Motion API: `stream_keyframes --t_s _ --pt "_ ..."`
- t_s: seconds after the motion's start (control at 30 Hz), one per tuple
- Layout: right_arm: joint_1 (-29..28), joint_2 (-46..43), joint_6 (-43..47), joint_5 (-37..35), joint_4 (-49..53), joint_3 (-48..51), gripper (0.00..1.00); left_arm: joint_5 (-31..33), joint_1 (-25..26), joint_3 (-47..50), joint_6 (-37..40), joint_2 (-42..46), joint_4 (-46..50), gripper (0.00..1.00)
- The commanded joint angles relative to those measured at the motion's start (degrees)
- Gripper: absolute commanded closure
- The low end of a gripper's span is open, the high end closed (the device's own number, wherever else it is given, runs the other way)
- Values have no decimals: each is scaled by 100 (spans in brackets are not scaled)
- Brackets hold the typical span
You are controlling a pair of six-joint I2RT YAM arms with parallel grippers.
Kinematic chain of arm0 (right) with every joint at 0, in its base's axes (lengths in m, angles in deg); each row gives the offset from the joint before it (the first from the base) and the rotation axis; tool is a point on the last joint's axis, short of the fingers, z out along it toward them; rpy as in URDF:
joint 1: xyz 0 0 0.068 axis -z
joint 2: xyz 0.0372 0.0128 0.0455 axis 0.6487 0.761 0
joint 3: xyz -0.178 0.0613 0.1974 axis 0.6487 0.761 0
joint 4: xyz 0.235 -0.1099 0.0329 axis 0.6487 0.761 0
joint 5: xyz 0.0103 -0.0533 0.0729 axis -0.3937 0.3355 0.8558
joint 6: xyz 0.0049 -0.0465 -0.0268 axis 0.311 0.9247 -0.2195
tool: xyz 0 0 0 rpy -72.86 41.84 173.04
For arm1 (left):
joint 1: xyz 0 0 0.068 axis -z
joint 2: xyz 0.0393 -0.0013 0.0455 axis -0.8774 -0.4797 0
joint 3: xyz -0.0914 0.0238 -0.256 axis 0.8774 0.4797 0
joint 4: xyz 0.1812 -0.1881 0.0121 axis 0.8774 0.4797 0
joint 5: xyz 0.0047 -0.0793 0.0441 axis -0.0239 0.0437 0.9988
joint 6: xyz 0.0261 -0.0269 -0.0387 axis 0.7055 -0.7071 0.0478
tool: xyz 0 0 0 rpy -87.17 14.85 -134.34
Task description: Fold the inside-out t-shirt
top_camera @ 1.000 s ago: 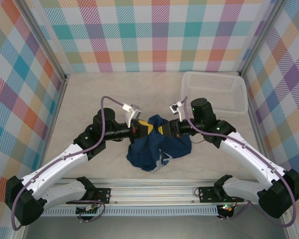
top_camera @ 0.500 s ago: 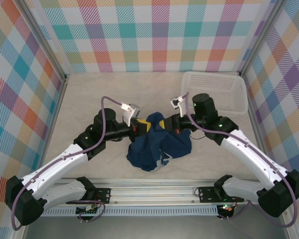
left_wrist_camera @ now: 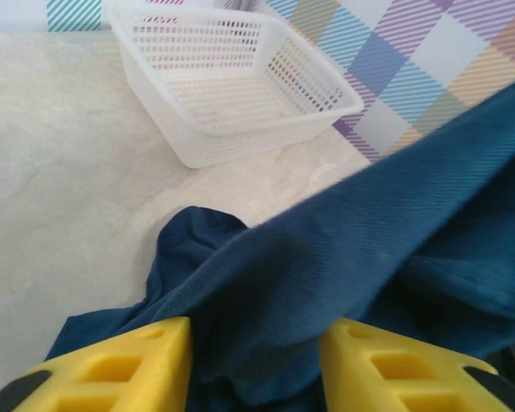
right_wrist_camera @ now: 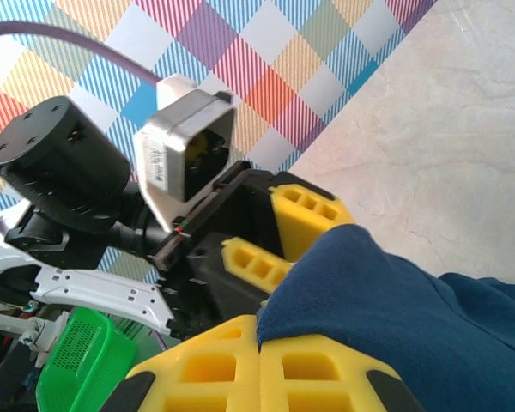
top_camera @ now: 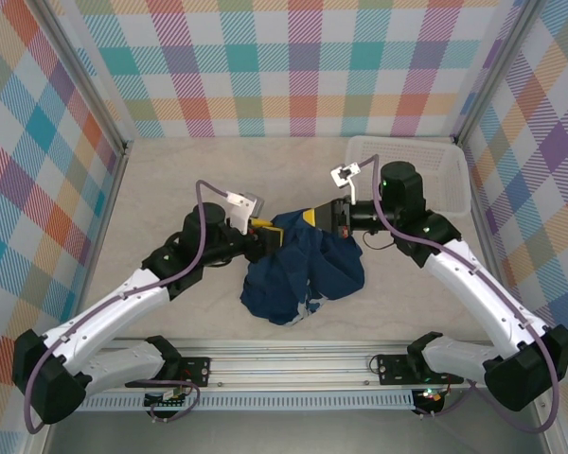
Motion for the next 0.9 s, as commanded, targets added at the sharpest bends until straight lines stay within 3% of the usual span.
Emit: stream_keyframes --t_s 0.0,0.23,0.47,0.57,0.7,0.73,0.87 --pt "51 69 -141 202 -358 -129 100 -117 -15 86 -1 328 -32 53" --pt "60 241 -186 193 -381 -196 100 -40 143 214 -55 328 -254 49" --pt "60 343 -248 440 -564 -154 100 331 180 -528 13 -794 33 50" --pt "74 304 -123 398 -424 -136 100 630 180 -695 -75 -1058 -4 65" --pt "195 152 26 165 -181 -127 100 557 176 -665 -108 -967 -110 96" --pt "214 143 71 69 -104 -151 100 535 171 -628 -124 -878 -155 100" --pt "309 226 202 -663 238 -274 100 244 2 -482 -276 -487 -493 100"
